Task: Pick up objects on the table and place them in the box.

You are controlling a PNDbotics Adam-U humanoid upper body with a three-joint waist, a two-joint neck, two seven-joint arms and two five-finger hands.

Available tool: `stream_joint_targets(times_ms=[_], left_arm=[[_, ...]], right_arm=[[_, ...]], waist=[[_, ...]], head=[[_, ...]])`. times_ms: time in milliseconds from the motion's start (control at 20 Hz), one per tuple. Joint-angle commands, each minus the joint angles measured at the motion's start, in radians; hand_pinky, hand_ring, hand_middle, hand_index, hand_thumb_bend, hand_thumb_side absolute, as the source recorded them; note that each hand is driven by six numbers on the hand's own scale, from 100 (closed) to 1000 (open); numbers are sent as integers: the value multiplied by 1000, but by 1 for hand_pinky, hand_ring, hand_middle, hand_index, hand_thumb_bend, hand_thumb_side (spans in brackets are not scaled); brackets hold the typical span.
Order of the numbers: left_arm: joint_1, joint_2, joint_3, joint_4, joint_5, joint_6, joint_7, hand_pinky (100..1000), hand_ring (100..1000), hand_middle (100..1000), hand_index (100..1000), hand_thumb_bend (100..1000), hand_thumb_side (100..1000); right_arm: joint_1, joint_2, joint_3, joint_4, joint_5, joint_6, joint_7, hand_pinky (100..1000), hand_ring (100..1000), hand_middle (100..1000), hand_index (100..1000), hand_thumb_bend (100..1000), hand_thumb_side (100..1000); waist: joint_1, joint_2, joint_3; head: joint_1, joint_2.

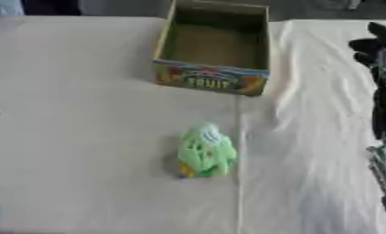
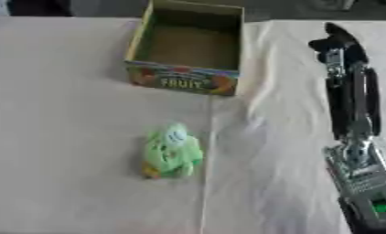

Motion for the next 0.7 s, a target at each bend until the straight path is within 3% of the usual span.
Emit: stream_joint_targets(times_ms=[50,300,350,400,700], left_arm=[[-7,15,0,-17,1,0,0,295,614,719,775,100,739],[-2,18,0,-17,0,1,1,294,614,719,775,100,738],[-1,19,0,-17,0,2,1,294,614,719,775,100,739],[0,20,-1,-17,-1,3,0,294,614,719,775,100,738],[7,26,-3,-17,-1,5,-3,294,614,719,775,100,739]], right_arm=[[-9,-22,-2,-20,6,-3,5,845,809,668,892,100,970],[-26,-72,6,-20,40,-2,22,855,839,723,915,100,1000],[-33,-92,13,-20,54,-1,34,856,849,739,925,198,1000],[-42,-115,24,-20,68,-2,47,856,850,744,926,105,1000],[-108,-258,104,-20,156,8,135,866,869,782,940,201,1000]], waist=[[0,-15,-1],[-2,-19,-3],[-3,-20,-3],[-4,-22,-3],[-11,-32,-4]], head=[[0,-10],[3,-4],[3,-3],[3,-2],[2,6]])
